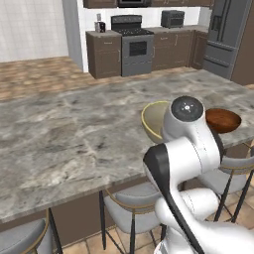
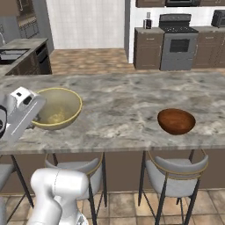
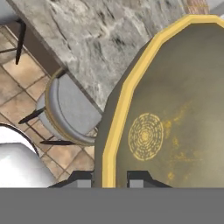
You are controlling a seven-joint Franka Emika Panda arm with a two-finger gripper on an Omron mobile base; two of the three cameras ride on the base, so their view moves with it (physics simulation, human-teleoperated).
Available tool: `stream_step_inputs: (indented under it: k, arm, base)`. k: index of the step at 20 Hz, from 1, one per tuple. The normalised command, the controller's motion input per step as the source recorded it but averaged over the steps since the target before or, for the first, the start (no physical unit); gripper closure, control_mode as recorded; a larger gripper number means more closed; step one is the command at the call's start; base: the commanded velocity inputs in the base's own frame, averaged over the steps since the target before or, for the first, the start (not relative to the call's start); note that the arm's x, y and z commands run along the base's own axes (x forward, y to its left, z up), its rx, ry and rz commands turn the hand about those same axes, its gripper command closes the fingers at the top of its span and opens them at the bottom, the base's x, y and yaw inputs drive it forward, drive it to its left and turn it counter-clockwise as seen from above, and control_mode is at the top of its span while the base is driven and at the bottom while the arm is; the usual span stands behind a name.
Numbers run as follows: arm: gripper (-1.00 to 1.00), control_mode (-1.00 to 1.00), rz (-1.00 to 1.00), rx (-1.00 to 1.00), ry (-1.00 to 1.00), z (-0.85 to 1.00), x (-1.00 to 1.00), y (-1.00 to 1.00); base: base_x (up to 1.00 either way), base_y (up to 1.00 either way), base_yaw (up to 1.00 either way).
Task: Pick up the bowls from the cabinet and place each bowl in front of a stool on the dining counter.
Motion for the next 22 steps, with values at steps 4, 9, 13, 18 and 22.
stream_step_inputs:
  k: [4,9,13,18,22]
  arm:
    - [1.00,-1.00,-0.32,0.00,0.14,-0.60,1.00,0.15]
    - [1.00,-1.00,-0.29,0.00,0.15,-0.57,0.86,0.01]
    - [1.00,-1.00,-0.17,0.00,0.03,-0.40,0.63,0.02]
    - [1.00,-1.00,-0.09,0.00,0.00,-0.41,0.50,0.10]
    - [1.00,-1.00,0.00,0.00,0.00,-0.40,0.39,0.01]
  base:
    - [0.00,0.00,0.00]
    - [0.00,0.00,0.00]
    - [0.00,0.00,0.00]
    - [0.00,0.00,0.00]
    - [0.00,0.00,0.00]
